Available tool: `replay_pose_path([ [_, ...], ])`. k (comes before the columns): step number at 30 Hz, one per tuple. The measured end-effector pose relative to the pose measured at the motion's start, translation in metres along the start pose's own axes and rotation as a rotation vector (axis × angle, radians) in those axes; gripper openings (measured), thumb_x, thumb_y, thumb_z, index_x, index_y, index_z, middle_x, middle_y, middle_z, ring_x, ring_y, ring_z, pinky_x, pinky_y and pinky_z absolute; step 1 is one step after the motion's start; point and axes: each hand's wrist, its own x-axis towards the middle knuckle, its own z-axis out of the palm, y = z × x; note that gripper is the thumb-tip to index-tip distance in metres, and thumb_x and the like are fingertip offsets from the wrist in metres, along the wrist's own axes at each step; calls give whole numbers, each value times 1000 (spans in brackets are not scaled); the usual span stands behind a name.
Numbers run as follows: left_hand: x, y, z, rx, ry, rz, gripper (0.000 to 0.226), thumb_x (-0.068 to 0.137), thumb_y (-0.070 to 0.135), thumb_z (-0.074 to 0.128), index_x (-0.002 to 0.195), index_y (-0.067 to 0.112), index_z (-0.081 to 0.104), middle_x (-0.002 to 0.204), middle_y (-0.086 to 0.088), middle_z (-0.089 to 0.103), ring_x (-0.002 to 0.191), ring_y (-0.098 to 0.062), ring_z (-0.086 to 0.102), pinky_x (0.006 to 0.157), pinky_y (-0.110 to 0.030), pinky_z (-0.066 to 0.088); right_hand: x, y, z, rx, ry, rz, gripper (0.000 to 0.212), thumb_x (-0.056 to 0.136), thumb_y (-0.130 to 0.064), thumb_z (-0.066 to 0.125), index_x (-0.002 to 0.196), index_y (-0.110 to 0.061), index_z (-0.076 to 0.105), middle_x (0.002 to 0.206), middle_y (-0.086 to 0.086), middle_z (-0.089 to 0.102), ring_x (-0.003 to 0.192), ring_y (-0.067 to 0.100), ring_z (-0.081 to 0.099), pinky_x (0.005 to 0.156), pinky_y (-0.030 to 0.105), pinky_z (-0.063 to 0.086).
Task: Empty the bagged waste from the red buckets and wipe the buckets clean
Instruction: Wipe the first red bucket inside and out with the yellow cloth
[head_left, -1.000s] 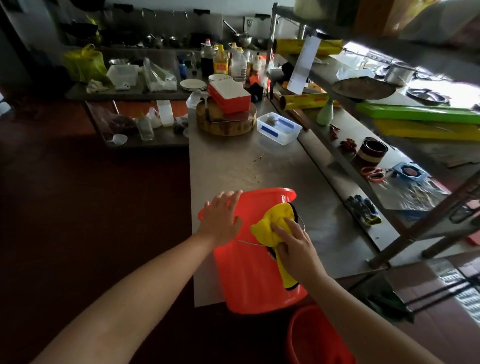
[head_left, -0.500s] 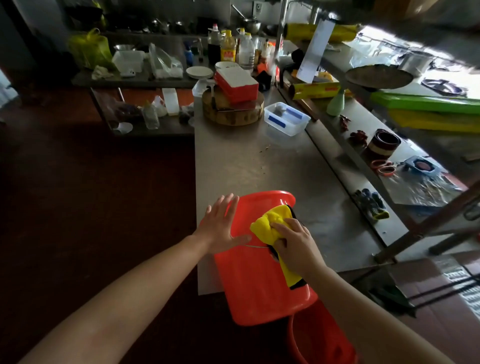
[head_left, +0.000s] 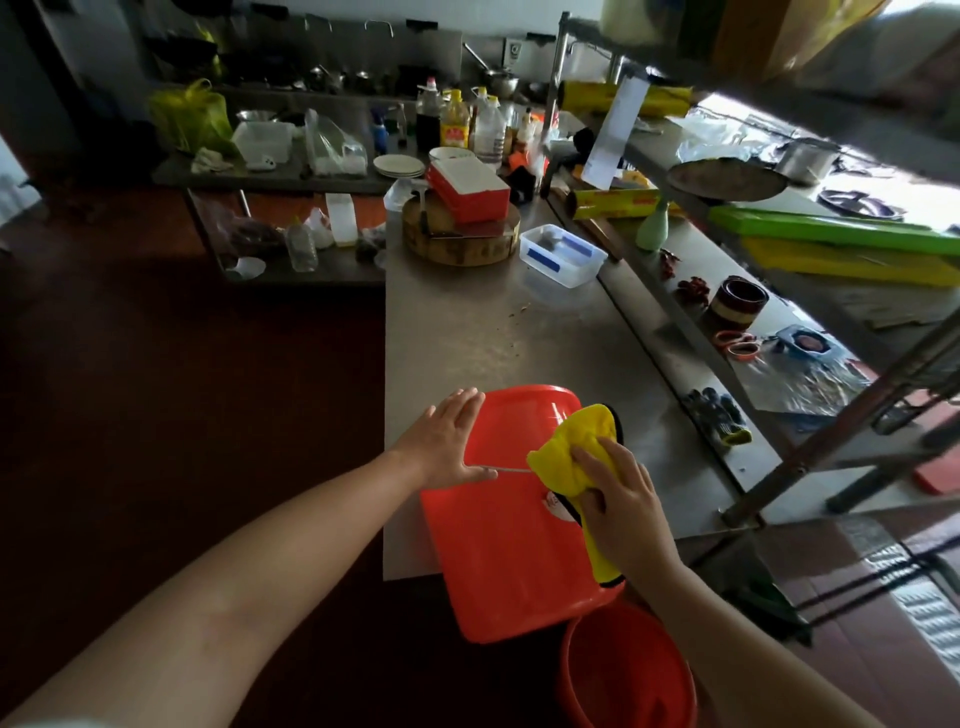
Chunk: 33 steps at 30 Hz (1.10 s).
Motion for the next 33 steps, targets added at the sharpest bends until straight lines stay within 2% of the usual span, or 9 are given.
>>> replay_pose_path([
  [2, 1, 1, -3, -47, 8, -6, 115, 85, 79, 48, 160, 13, -9, 169, -5, -7, 155, -20, -5, 126, -45, 11, -11, 6, -2, -20, 16, -36, 55, 83, 1, 72, 134, -19, 64, 145, 16, 49, 118, 45, 53, 90, 55, 51],
  [5, 5, 4, -10, -102, 41, -19, 98, 92, 69, 50, 161, 15, 6, 168, -5, 11, 154, -22, 13, 123, -43, 24, -23, 7, -1, -61, -4, -87, 57, 81, -1, 76, 133, -19, 65, 144, 15, 50, 117, 43, 55, 86, 54, 54],
  [9, 16, 7, -25, -158, 67, -65, 74, 97, 63, 48, 155, 21, 30, 155, -4, 42, 137, -27, 47, 104, -48, 47, -30, 1, 11, -93, -77, -74, 57, 81, -8, 77, 134, -25, 65, 143, 11, 51, 117, 38, 56, 87, 51, 56],
  [13, 26, 7, -33, -205, 141, -73, 52, 100, 52, 52, 142, 22, 49, 135, -3, 62, 119, -26, 61, 94, -42, 52, -26, -2, 21, -103, -161, 1, 52, 87, -17, 73, 136, -32, 62, 146, 7, 49, 119, 37, 54, 92, 53, 54],
  [18, 30, 3, -33, -253, 221, -122, 31, 104, 40, 49, 122, 18, 62, 105, -8, 72, 97, -30, 68, 81, -41, 54, 4, -13, 25, -110, -137, 14, 52, 86, -18, 73, 135, -31, 61, 144, 9, 49, 112, 40, 55, 88, 53, 54],
  [21, 33, -2, -33, -228, 217, -120, 33, 106, 39, 44, 117, 15, 64, 96, -11, 72, 89, -33, 69, 76, -43, 55, 29, -21, 28, -116, -158, 17, 49, 91, -22, 65, 139, -32, 58, 149, 8, 44, 118, 39, 51, 93, 52, 51],
  [25, 34, -9, -29, -194, 211, -94, 41, 108, 40, 36, 134, 18, 60, 116, -10, 72, 106, -31, 67, 90, -42, 52, 47, -30, 41, -163, -260, 53, 48, 97, -37, 50, 145, -40, 47, 152, 3, 37, 128, 37, 44, 98, 49, 49],
  [29, 32, -18, -22, -201, 226, -140, 47, 110, 40, 30, 152, 24, 41, 133, -11, 64, 120, -31, 60, 99, -43, 45, 49, -34, 52, -184, -262, 46, 46, 95, -42, 44, 141, -38, 51, 147, 5, 42, 122, 38, 48, 91, 50, 54],
  [33, 40, -30, -21, -255, 203, -340, 52, 109, 37, 26, 160, 27, 19, 147, -11, 50, 127, -34, 51, 98, -47, 47, 48, -39, 57, -203, -249, 52, 54, 90, -45, 34, 138, -35, 55, 145, 8, 45, 118, 40, 51, 91, 53, 54],
])
